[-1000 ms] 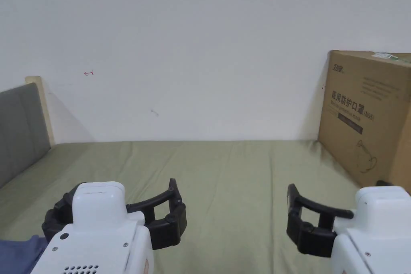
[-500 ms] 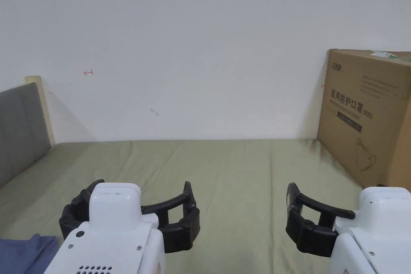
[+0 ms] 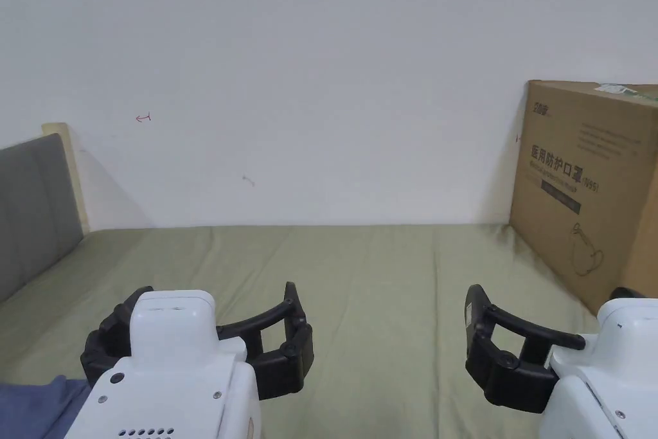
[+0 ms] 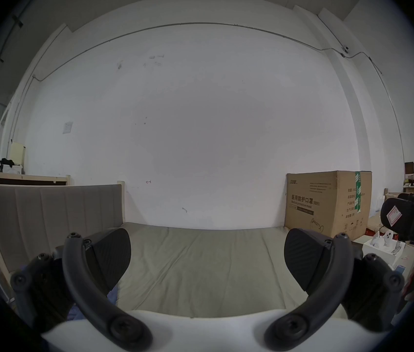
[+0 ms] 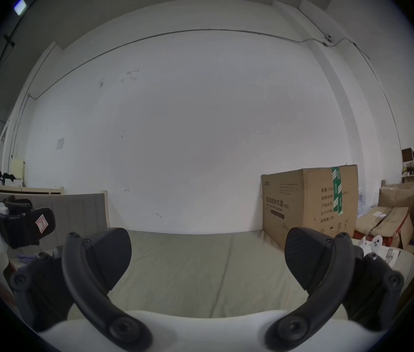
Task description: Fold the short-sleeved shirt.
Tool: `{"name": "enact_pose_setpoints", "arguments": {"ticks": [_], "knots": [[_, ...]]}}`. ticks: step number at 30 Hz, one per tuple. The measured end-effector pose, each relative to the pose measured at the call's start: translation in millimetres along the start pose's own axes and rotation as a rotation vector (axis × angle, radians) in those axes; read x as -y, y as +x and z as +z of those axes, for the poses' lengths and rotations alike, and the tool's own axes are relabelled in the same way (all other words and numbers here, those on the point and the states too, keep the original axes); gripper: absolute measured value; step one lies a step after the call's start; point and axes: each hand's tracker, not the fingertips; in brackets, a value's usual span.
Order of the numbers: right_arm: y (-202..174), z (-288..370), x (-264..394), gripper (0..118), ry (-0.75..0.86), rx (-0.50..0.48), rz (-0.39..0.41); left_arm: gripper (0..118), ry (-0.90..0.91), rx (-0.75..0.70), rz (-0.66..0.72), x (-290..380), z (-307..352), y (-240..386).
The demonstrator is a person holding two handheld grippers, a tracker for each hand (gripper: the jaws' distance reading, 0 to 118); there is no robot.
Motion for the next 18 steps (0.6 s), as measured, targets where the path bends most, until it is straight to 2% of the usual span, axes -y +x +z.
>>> {"name": "enact_pose_setpoints", "arguments": {"ticks": [9, 16, 17, 18], "knots": [[-3, 3, 3, 118, 0.023, -0.004, 0.014, 118, -0.012, 0.032, -0.038, 2, -1, 4], [4, -1, 2, 118, -0.011, 0.024, -0.036, 115, -0.019, 0.020, -0.073, 0, -2, 6], [5, -3, 2, 118, -0.054, 0.023, -0.039, 109, -0.019, 0.018, -0.073, -1, -2, 7], [8, -6, 2, 112, -0.086, -0.006, -0.052, 82, -0.016, 0.027, -0.068, -1, -1, 6]]}}
